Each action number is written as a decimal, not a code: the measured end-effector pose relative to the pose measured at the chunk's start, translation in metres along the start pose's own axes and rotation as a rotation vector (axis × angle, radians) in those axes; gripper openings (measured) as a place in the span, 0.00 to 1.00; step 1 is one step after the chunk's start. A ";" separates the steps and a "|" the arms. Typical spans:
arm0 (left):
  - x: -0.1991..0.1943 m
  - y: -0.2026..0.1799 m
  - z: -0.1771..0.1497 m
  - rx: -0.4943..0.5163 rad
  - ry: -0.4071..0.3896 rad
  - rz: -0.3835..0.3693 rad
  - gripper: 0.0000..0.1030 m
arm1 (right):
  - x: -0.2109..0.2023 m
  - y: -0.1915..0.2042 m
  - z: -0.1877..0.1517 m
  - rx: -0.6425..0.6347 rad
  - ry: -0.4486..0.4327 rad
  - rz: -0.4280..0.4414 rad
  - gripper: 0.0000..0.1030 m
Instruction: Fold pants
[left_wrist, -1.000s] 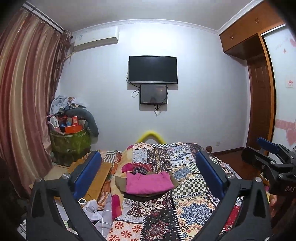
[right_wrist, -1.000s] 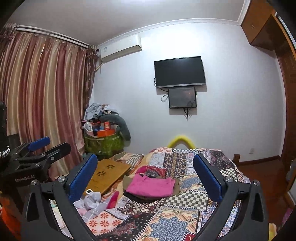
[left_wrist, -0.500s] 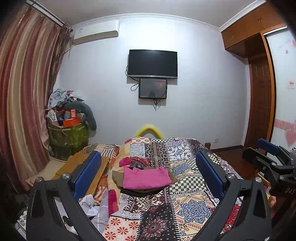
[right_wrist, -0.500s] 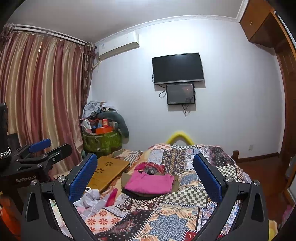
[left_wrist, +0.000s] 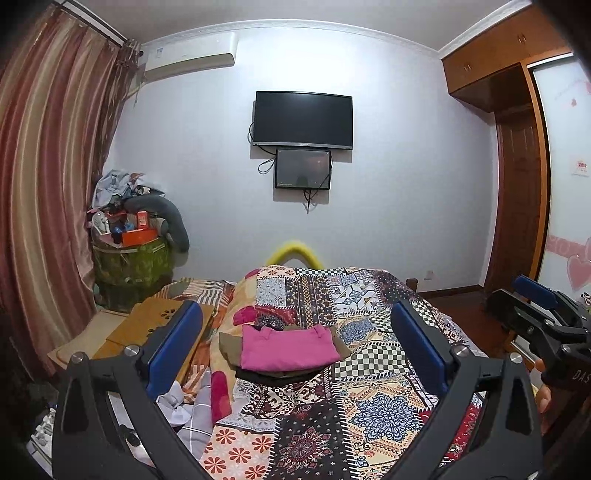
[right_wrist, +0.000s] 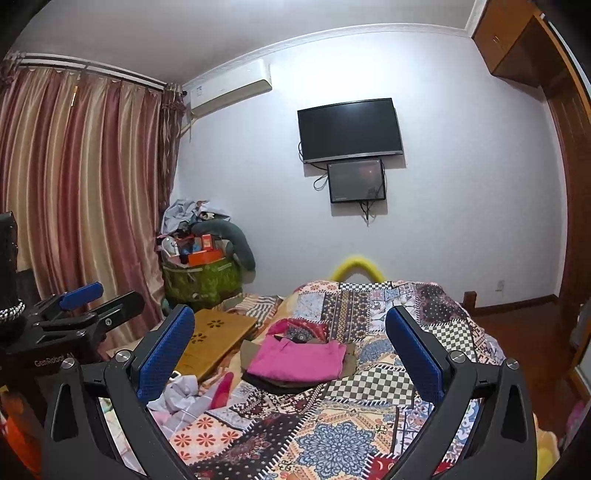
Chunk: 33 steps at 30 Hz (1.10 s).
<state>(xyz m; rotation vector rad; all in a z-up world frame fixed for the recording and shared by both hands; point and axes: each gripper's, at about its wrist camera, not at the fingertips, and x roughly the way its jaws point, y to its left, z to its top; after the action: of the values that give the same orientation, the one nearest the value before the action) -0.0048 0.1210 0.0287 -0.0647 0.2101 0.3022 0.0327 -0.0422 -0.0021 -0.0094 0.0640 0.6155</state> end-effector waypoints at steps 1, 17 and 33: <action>0.000 0.001 0.000 0.000 0.001 -0.001 1.00 | 0.000 0.000 0.000 0.002 0.001 0.001 1.00; 0.003 0.001 -0.002 -0.007 0.009 -0.008 1.00 | 0.002 0.002 -0.001 0.012 0.011 -0.005 1.00; 0.004 -0.002 -0.002 -0.001 0.020 -0.060 1.00 | 0.004 0.001 -0.003 0.024 0.024 -0.006 1.00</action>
<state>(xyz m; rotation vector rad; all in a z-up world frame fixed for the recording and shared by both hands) -0.0013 0.1201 0.0265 -0.0748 0.2278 0.2418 0.0355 -0.0390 -0.0055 0.0067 0.0943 0.6088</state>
